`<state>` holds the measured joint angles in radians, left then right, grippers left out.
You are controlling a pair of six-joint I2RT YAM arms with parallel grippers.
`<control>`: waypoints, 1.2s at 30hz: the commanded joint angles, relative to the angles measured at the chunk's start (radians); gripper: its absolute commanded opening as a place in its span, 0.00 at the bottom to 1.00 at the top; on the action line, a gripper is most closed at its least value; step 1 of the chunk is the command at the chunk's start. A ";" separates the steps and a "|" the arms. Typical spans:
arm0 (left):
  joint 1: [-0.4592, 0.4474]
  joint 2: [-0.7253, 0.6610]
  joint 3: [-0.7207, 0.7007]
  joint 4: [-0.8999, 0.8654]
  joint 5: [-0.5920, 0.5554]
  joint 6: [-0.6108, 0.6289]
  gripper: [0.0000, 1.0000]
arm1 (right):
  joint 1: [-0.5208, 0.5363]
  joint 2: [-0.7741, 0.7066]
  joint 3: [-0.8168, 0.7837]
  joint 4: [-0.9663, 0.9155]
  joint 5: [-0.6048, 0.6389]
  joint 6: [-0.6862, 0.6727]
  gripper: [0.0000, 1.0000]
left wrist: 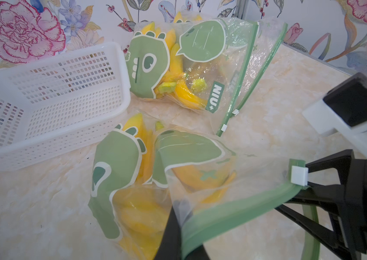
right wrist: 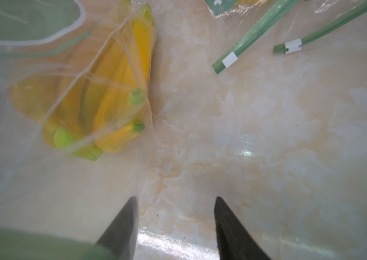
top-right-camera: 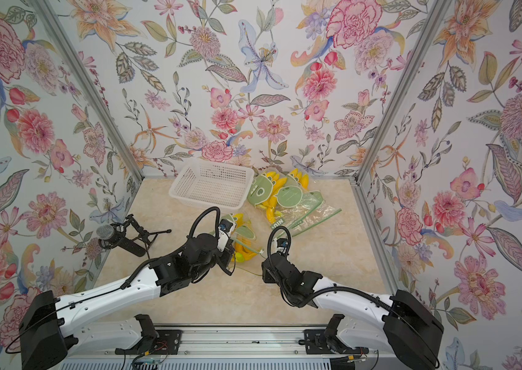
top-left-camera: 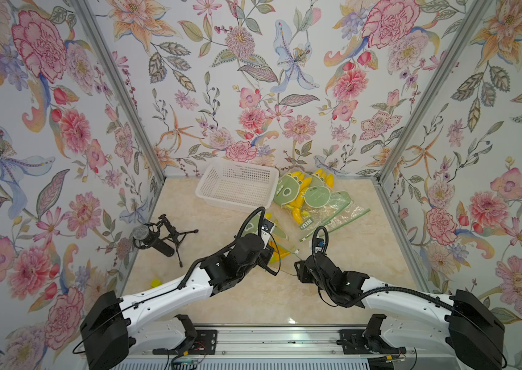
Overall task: Open the zip-top bag and take out the banana
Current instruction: Open the zipper of the food storage bag at the center of the board.
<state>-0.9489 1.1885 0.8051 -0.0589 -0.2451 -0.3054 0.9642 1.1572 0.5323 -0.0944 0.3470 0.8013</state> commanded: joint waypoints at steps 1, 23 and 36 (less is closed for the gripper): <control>0.012 -0.032 0.004 0.001 -0.007 0.010 0.00 | 0.016 -0.044 0.048 -0.058 0.024 -0.075 0.59; -0.056 -0.042 -0.090 0.036 0.057 0.065 0.00 | -0.210 -0.131 0.218 -0.092 -0.359 -0.214 0.79; -0.093 -0.126 -0.240 -0.013 -0.077 -0.072 0.05 | -0.215 0.110 0.310 -0.056 -0.397 -0.232 0.79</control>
<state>-1.0328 1.1027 0.5983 -0.0483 -0.2489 -0.3061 0.7368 1.2495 0.8085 -0.1661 -0.0452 0.5838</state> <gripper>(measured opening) 0.056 0.790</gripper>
